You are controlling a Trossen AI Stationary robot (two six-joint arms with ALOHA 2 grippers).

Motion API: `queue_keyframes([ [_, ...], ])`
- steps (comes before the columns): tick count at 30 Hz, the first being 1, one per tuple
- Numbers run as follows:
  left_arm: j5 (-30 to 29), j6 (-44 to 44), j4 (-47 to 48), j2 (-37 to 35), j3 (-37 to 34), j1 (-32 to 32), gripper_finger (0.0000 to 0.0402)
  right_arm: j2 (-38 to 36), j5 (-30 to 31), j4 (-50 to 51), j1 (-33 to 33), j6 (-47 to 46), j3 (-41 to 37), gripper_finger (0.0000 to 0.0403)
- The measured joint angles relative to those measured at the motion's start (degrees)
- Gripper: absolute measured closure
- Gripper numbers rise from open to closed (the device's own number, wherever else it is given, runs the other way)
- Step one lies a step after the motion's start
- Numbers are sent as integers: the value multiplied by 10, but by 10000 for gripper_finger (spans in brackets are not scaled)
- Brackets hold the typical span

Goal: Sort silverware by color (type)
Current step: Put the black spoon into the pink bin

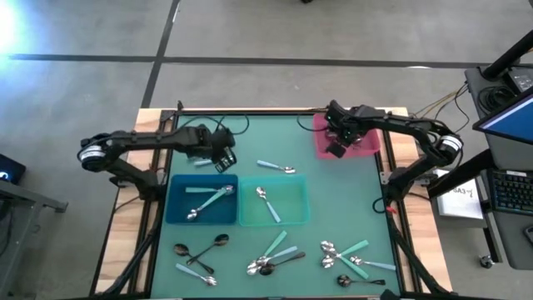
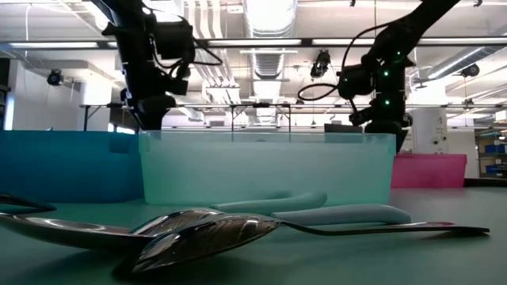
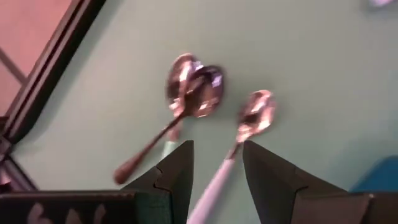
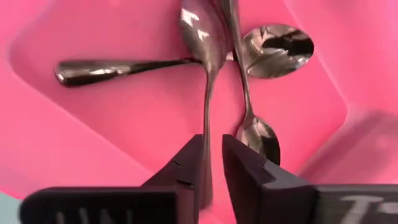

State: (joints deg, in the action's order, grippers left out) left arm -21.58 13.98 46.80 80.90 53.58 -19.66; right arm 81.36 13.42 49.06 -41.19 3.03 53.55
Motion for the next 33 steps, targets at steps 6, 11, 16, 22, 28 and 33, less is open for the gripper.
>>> queue_keyframes([
  [6, 2, -57, 39, 0, -8, -58, 278, -1, 2, -1, 0, 0, -4, 308],
  [11, 13, -97, 39, 3, -17, -106, 278, -3, 2, -8, 0, 0, -4, 290],
  [16, 31, -136, 35, 27, -17, -145, 278, -3, 2, -20, 0, 1, -4, 293],
  [22, 30, -190, 26, 77, -17, -175, 278, -3, 2, -23, 0, 0, -4, 291],
  [28, 28, -263, -39, 100, -17, -188, 278, -3, 2, -27, 0, 0, -4, 291],
  [33, 46, -270, -39, 109, -17, -201, 278, -3, 1, -28, 0, 0, -4, 293],
])
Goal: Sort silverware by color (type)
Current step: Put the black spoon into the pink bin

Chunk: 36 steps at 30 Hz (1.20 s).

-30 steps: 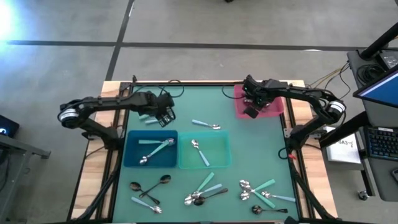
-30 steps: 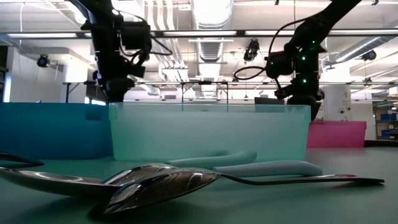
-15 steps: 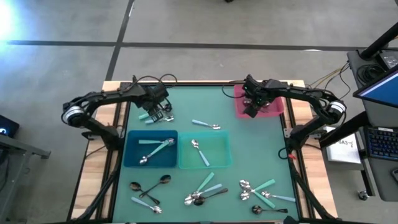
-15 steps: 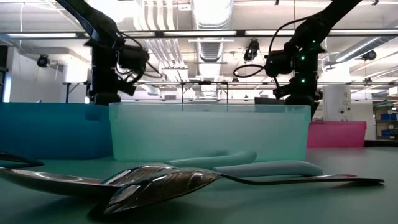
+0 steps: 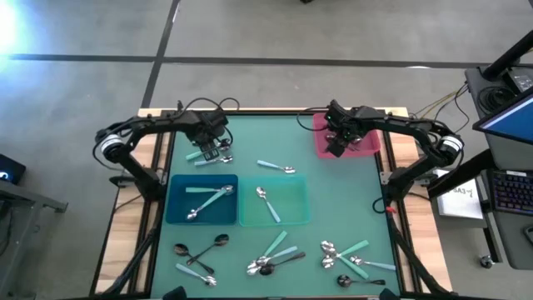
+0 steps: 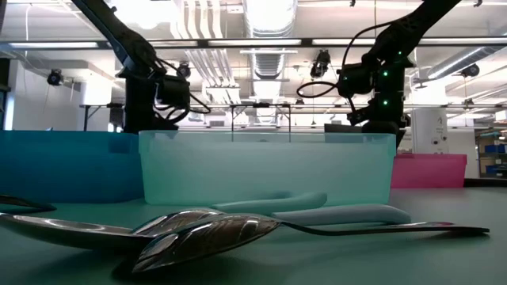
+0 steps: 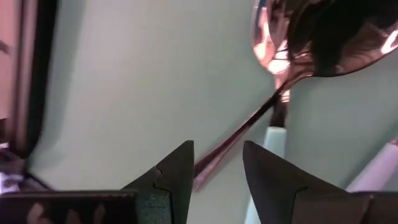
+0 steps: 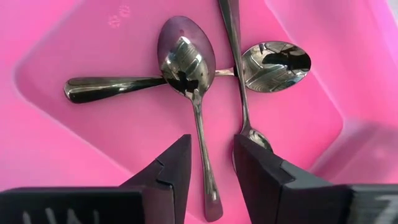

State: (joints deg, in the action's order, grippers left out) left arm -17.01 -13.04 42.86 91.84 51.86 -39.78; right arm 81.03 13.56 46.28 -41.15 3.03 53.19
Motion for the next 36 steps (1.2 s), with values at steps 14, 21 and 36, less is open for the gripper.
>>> queue_keyframes([
  [14, 29, -26, -19, 52, 1, -5, 278, 0, 0, -8, 0, 0, 0, 296],
  [21, 38, -37, -23, 55, 1, -6, 288, 0, 0, -15, 0, 0, 0, 293],
  [36, 90, -8, -14, 48, 3, -17, 397, 0, 0, -23, 0, 0, 0, 302],
])
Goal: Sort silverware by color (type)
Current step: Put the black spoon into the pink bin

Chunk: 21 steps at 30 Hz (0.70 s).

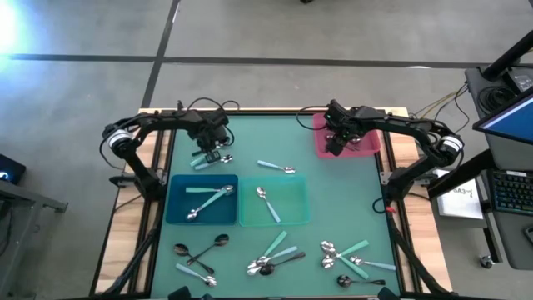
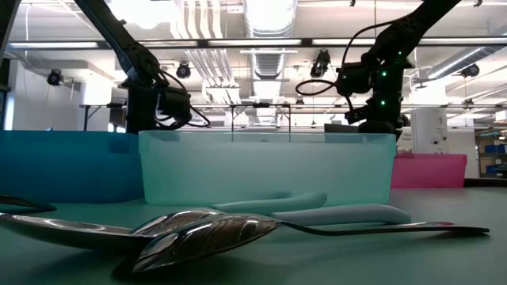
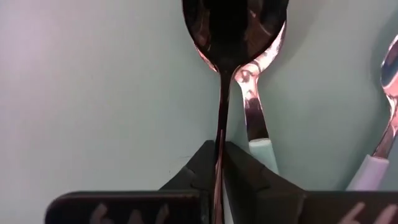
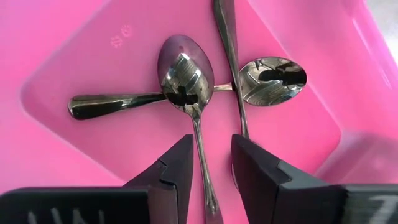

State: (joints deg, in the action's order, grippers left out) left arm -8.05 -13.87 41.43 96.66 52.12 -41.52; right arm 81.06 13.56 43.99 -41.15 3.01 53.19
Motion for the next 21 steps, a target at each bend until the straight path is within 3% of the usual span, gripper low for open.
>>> queue_keyframes([
  [11, 6, 17, 1, -86, 25, -3, 399, 0, -15, -6, 0, -12, 0, 311],
  [15, 46, 49, -1, -125, 25, -3, 399, -3, -86, -36, 1, -10, 0, 316],
  [21, 126, 109, -68, -175, 23, 21, 400, -5, -210, -160, 18, -11, 0, 325],
])
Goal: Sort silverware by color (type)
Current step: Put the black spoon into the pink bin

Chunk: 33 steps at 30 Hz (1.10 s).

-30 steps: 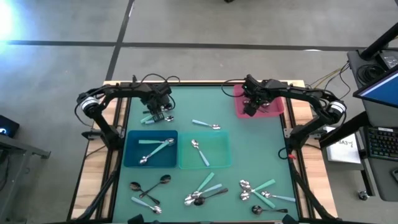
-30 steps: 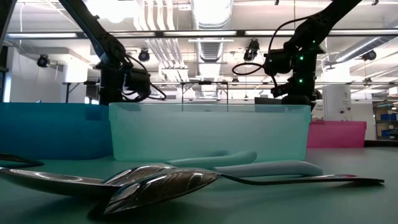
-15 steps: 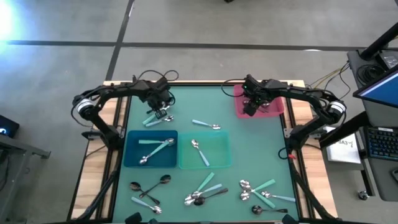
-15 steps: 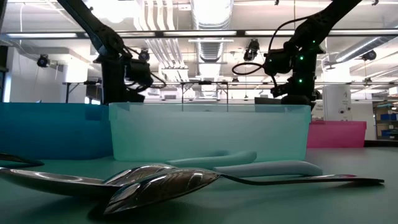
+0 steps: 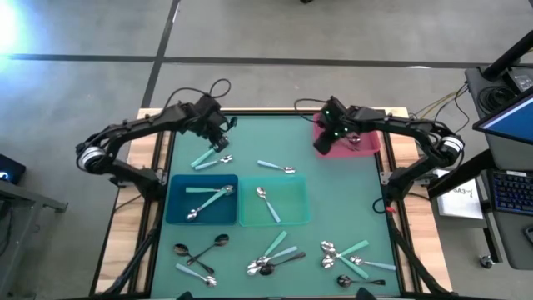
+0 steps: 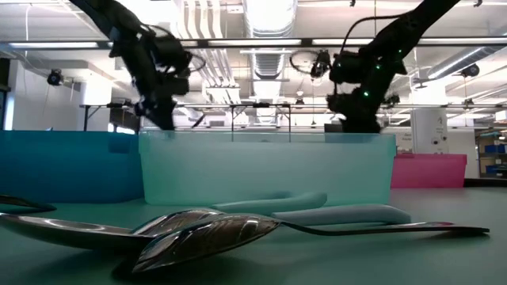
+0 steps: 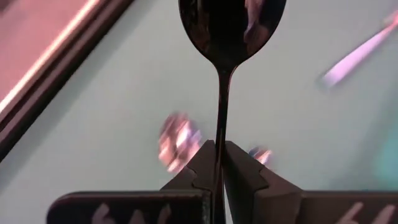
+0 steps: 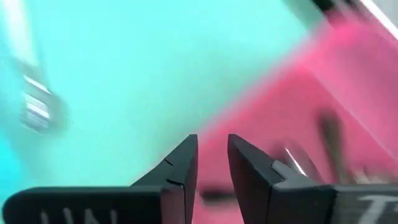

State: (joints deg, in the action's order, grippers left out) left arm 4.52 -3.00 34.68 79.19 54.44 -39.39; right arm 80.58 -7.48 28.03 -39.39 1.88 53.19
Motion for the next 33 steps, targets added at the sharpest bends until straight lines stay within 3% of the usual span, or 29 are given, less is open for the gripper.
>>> queue_keyframes([
  [6, 42, 34, -136, -18, -2, 59, 400, 0, -128, -156, 31, -24, 0, 323],
  [11, 43, 53, -268, -4, -3, 111, 400, 1, -180, -282, 70, -45, 0, 317],
  [15, 44, 59, -359, 17, -4, 150, 400, 1, -185, -367, 105, -51, 0, 307],
  [21, 38, 71, -436, 46, -4, 177, 400, 1, -185, -419, 131, -64, 0, 272],
  [27, 40, 85, -463, 70, -2, 202, 400, 1, -183, -456, 137, -76, 0, 239],
  [33, 38, 87, -493, 82, -2, 225, 400, 1, -181, -480, 137, -86, 0, 233],
])
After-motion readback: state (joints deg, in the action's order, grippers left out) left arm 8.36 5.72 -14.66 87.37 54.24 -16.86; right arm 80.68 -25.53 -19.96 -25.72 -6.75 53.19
